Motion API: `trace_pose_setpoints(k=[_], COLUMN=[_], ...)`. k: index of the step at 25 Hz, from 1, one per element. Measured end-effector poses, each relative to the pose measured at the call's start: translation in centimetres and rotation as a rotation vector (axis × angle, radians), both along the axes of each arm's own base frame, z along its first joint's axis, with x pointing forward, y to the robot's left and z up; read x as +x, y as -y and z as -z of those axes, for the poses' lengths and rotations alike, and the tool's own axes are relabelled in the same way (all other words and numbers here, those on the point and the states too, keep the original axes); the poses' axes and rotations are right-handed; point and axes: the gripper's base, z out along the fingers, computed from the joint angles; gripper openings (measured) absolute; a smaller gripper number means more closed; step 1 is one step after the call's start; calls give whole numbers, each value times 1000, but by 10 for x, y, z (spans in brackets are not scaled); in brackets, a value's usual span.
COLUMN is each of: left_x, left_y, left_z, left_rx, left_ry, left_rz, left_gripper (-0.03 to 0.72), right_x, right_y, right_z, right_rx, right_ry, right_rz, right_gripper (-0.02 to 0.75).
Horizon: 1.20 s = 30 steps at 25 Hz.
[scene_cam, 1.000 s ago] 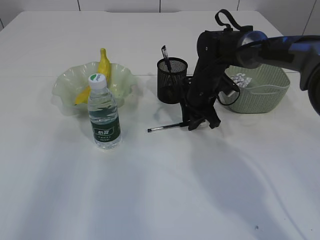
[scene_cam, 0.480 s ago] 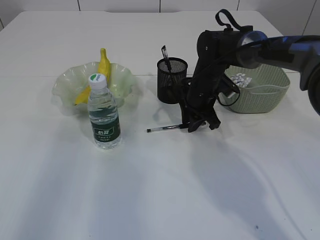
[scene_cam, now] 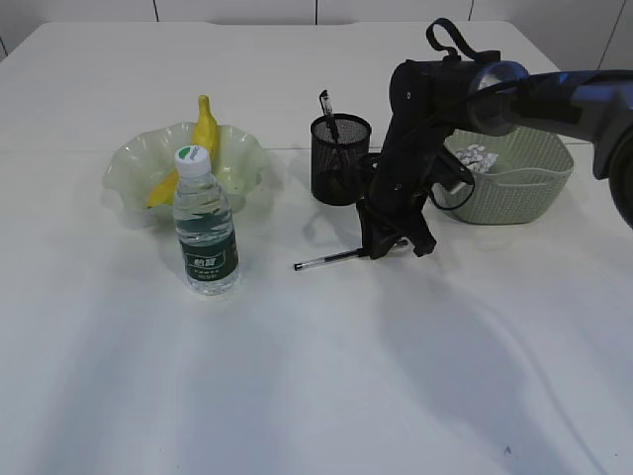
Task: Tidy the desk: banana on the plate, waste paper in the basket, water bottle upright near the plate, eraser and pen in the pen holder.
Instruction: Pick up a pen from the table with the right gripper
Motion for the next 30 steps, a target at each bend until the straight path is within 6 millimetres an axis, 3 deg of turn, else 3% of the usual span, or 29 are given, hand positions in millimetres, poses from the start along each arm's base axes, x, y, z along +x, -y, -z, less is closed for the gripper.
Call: trace_pose_setpoints(k=[9,24,30], left_x=[0,2,2], left_y=[0,0,0], left_z=[0,1,1], left_rx=[-1,-1,-1], left_ry=[-1,-7,-7], left_rz=[-2,-2,-2], left_gripper=[412,412,412], right_x=[0,2,8], right_y=[0,0,2], right_z=[0,-1,-15], right_rx=[0,-5,-54], right_ry=[1,28,81], right_rz=[-9,-66,-181], right_gripper=[68,64,63])
